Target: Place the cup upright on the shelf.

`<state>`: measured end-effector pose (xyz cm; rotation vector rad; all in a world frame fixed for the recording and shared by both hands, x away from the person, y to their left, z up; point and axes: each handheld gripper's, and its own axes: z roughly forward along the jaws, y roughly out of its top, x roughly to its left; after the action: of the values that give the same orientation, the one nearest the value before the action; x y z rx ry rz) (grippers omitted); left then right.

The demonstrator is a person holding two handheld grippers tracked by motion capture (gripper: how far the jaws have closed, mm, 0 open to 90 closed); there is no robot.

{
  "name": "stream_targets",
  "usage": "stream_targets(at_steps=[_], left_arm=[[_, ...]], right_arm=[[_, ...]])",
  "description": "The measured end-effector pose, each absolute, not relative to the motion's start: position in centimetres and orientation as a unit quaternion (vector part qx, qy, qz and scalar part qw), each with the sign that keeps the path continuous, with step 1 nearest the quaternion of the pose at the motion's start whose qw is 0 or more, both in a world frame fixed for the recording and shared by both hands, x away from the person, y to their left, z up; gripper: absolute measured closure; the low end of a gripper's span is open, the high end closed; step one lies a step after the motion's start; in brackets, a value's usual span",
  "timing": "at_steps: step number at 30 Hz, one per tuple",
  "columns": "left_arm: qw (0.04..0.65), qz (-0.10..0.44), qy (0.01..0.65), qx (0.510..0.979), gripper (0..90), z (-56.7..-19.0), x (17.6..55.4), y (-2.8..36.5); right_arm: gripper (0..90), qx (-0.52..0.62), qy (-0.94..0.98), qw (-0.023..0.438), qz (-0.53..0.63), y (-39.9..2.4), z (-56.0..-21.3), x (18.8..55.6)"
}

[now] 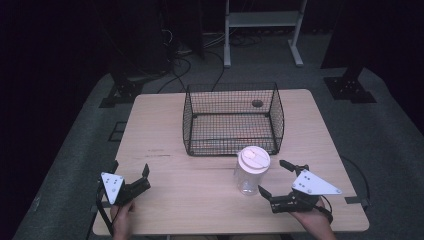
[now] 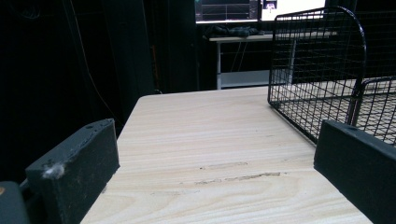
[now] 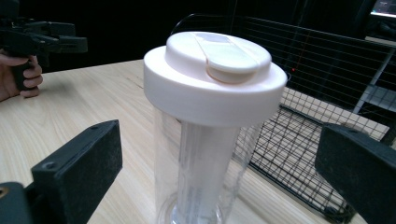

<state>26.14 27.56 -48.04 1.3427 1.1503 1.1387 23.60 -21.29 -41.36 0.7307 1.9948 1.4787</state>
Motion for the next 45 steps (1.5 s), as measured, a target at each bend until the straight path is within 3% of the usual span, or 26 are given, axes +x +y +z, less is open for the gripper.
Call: stream_targets(at_steps=[40,45], left_arm=[[0.498,0.469,0.475,0.553,0.0,-48.0,26.1,27.6],[0.498,0.47,0.475,0.554,0.0,-48.0,26.1,27.6]], right_arm=[[0.5,0.272,0.736,0.306,0.539,-17.0,-41.6,26.9],[3.8,0.272,0.734,0.301,0.544,-17.1,-41.6,26.8]])
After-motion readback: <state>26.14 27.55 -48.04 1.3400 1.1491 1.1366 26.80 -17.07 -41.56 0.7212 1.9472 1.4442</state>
